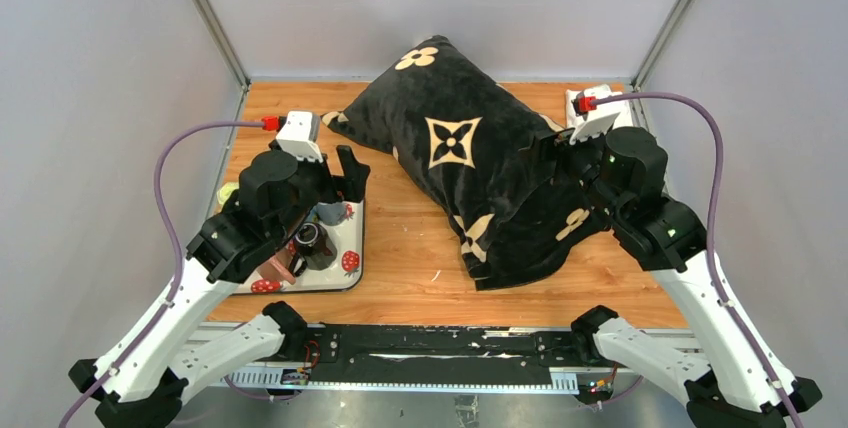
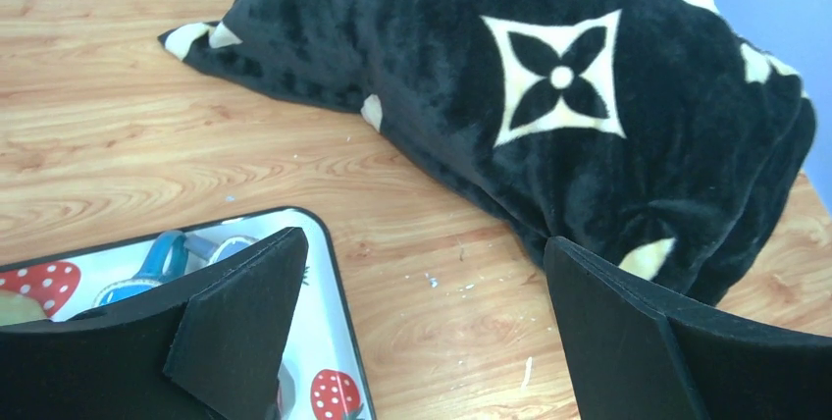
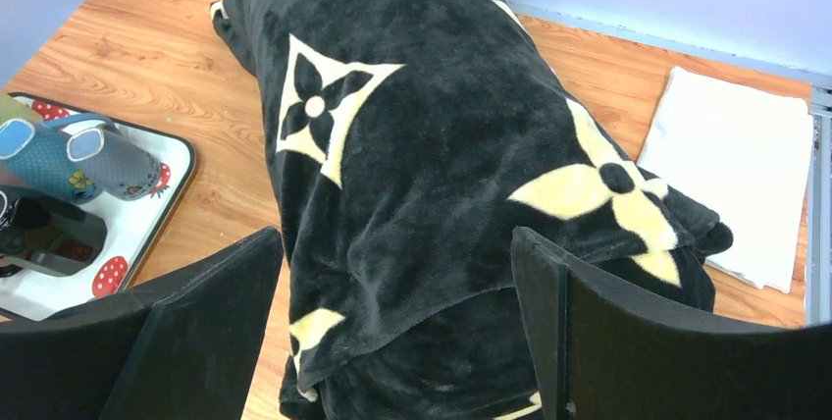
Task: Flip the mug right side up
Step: Move the tray to the corner of the board.
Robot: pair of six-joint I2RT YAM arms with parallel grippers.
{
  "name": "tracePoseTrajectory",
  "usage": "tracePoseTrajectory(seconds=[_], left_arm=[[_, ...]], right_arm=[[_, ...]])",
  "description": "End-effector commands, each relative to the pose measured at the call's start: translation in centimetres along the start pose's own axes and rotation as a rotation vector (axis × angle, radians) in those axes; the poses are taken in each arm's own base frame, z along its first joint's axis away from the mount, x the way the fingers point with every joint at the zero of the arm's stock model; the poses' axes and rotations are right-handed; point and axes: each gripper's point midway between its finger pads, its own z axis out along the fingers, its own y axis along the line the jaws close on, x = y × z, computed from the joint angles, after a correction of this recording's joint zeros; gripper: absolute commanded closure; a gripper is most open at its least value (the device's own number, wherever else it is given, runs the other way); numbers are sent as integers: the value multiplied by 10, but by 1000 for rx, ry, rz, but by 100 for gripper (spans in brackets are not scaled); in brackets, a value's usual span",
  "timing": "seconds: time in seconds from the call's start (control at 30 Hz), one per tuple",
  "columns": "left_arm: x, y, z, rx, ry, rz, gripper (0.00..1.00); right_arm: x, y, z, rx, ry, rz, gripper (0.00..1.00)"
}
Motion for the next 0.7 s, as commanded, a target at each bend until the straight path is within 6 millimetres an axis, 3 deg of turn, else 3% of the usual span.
tracePoseTrajectory(seconds=[0.0, 0.33, 0.53, 0.67], left_arm=[[-8, 2, -2, -20, -13, 9, 0], [3, -3, 8, -32, 58, -13, 0], [-11, -2, 3, -35, 2, -38, 0], [-22, -22, -3, 105, -48, 13, 0]], right_arm=[[-3, -3, 4, 35, -20, 30, 10], [9, -19, 9, 140, 10, 64, 10], [17, -28, 10, 203, 28, 90, 10], [26, -29, 12, 222, 49, 117, 11]])
